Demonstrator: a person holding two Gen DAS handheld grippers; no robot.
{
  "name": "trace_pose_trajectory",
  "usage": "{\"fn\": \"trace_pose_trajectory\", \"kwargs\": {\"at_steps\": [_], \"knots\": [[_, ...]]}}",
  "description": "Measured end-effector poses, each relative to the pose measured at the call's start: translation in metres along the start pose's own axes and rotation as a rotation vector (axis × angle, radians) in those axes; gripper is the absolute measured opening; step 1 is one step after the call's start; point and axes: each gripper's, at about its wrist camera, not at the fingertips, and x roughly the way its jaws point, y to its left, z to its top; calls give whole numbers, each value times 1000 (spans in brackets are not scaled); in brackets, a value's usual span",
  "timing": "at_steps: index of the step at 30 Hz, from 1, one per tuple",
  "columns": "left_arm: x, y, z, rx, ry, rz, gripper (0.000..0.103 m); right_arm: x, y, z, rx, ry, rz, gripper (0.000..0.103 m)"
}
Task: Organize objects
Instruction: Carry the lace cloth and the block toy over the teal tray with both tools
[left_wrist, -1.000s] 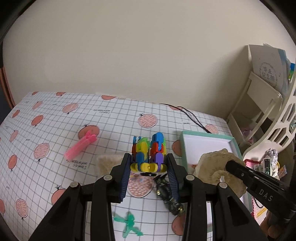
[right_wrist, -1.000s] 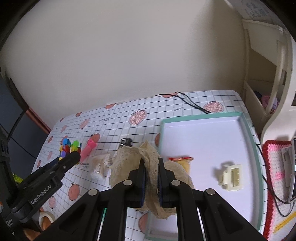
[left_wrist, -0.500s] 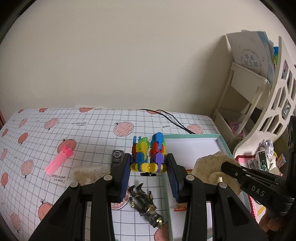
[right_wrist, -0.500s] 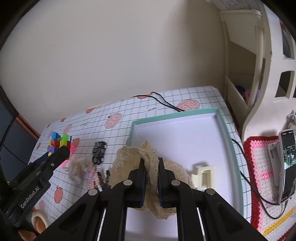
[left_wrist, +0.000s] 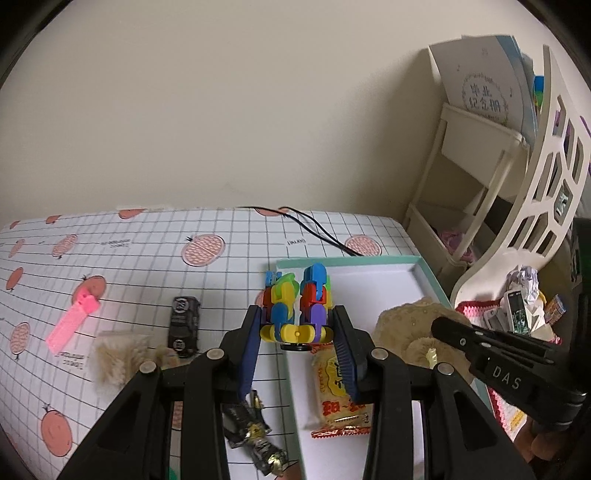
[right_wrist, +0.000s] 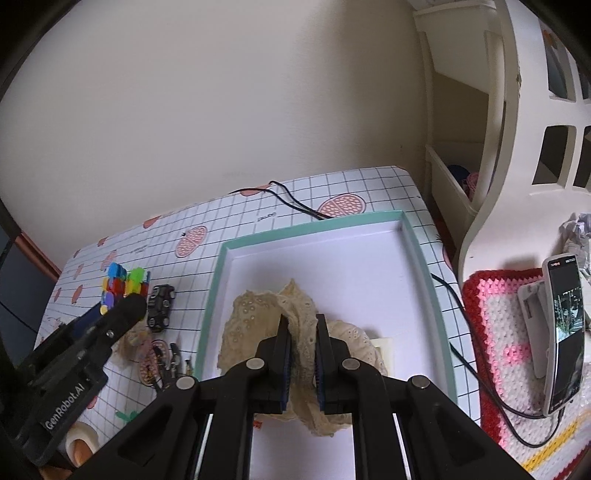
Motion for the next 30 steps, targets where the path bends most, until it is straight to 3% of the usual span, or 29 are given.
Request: {"fn": "trace_pose_trajectory", "kwargs": {"at_steps": [17,30], "knots": [[58,-13,5,-3,47,-60,40,26,-27,28,24,-12,-59,11],[94,-13,9,-2,89,-56,40,52,-35,43,-3,16,-121,11]]}}
